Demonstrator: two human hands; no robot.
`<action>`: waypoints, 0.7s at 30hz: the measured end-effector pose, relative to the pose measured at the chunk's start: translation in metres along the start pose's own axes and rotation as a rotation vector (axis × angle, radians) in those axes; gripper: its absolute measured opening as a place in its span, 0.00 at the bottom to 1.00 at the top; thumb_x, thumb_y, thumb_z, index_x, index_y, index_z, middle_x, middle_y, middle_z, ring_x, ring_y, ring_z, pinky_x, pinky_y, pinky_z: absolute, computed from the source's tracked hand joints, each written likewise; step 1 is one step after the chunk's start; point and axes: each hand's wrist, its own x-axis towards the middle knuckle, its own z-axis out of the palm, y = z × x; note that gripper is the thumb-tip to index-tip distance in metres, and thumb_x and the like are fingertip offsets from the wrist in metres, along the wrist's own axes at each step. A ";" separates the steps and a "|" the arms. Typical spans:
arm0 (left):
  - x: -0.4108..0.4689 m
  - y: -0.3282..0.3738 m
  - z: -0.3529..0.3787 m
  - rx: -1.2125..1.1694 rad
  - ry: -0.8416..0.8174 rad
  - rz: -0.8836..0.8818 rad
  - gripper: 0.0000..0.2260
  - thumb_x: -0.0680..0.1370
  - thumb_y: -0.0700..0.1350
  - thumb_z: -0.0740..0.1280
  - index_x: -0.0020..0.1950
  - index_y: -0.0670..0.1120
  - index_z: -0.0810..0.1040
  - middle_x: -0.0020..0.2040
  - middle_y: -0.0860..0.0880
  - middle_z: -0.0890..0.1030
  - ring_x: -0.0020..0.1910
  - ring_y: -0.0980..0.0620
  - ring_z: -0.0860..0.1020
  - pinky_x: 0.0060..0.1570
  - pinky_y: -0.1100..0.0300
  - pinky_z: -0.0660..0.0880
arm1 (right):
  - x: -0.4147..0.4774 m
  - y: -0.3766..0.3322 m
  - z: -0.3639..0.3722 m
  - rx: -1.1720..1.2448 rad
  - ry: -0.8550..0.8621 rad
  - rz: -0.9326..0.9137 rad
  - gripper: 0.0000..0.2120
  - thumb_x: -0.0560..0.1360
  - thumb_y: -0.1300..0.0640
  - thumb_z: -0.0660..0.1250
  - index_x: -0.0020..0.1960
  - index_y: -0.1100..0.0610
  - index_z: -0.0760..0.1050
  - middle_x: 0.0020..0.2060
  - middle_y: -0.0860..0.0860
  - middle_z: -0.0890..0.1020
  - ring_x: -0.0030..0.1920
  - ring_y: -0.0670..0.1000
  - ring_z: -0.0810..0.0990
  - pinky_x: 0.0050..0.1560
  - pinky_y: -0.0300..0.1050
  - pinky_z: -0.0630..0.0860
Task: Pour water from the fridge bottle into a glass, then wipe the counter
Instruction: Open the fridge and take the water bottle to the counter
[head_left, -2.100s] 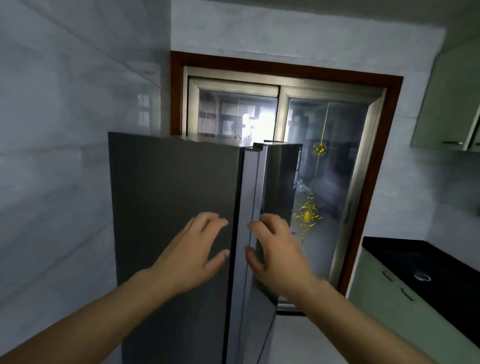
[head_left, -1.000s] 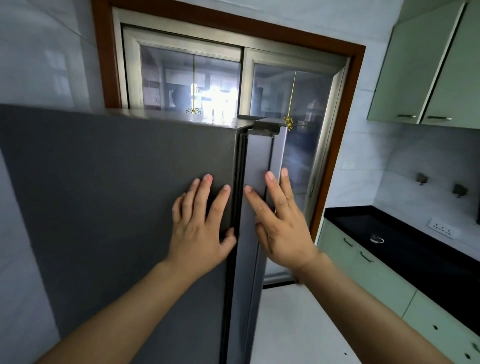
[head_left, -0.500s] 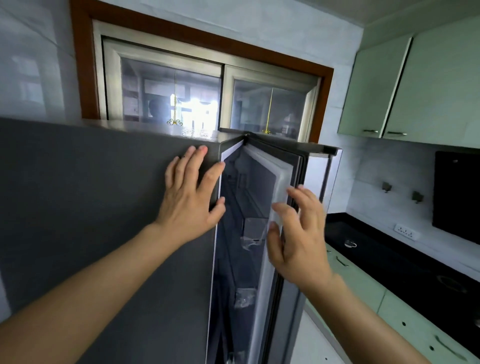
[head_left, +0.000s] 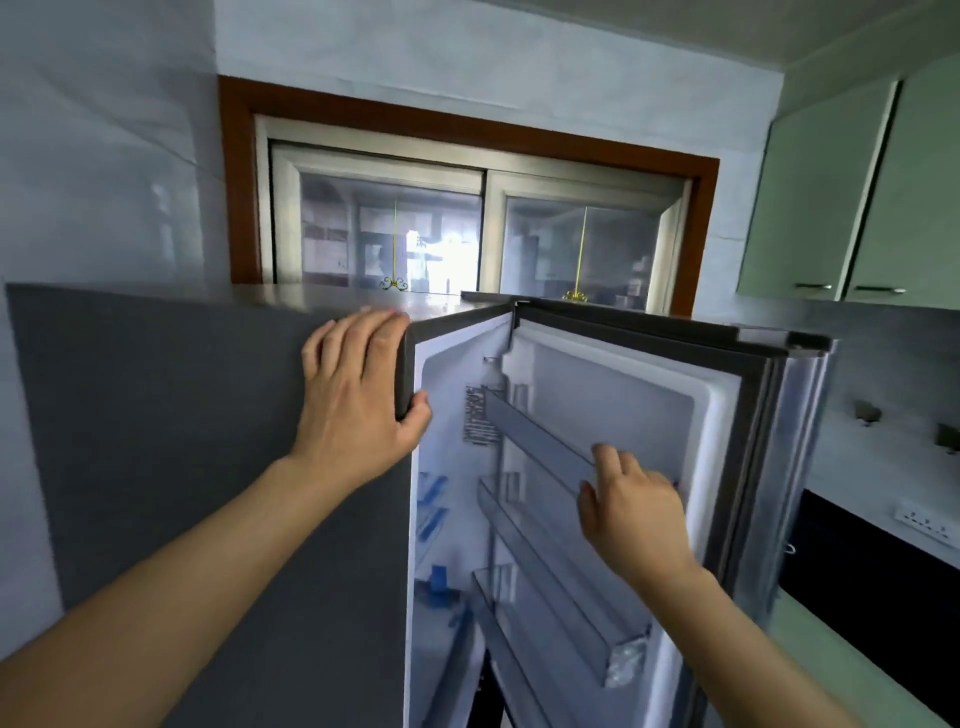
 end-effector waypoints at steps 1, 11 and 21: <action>0.000 0.002 0.001 0.008 0.006 -0.010 0.31 0.70 0.51 0.67 0.70 0.39 0.69 0.68 0.40 0.74 0.70 0.40 0.69 0.71 0.43 0.60 | 0.002 0.012 0.003 -0.018 -0.017 0.016 0.14 0.63 0.58 0.78 0.44 0.62 0.77 0.31 0.58 0.79 0.25 0.62 0.77 0.25 0.46 0.71; 0.001 0.023 0.002 0.081 -0.027 -0.169 0.33 0.72 0.53 0.64 0.73 0.38 0.65 0.70 0.36 0.71 0.72 0.38 0.66 0.74 0.42 0.59 | 0.046 0.067 0.006 -0.003 -0.290 0.033 0.18 0.79 0.47 0.62 0.62 0.57 0.71 0.60 0.56 0.77 0.62 0.59 0.74 0.55 0.51 0.74; 0.003 0.044 0.004 0.164 0.013 -0.264 0.32 0.73 0.48 0.71 0.73 0.37 0.65 0.69 0.35 0.71 0.70 0.39 0.66 0.72 0.42 0.64 | 0.107 0.034 0.093 0.051 -0.246 -0.173 0.25 0.70 0.48 0.74 0.60 0.62 0.73 0.53 0.61 0.78 0.52 0.62 0.79 0.48 0.53 0.75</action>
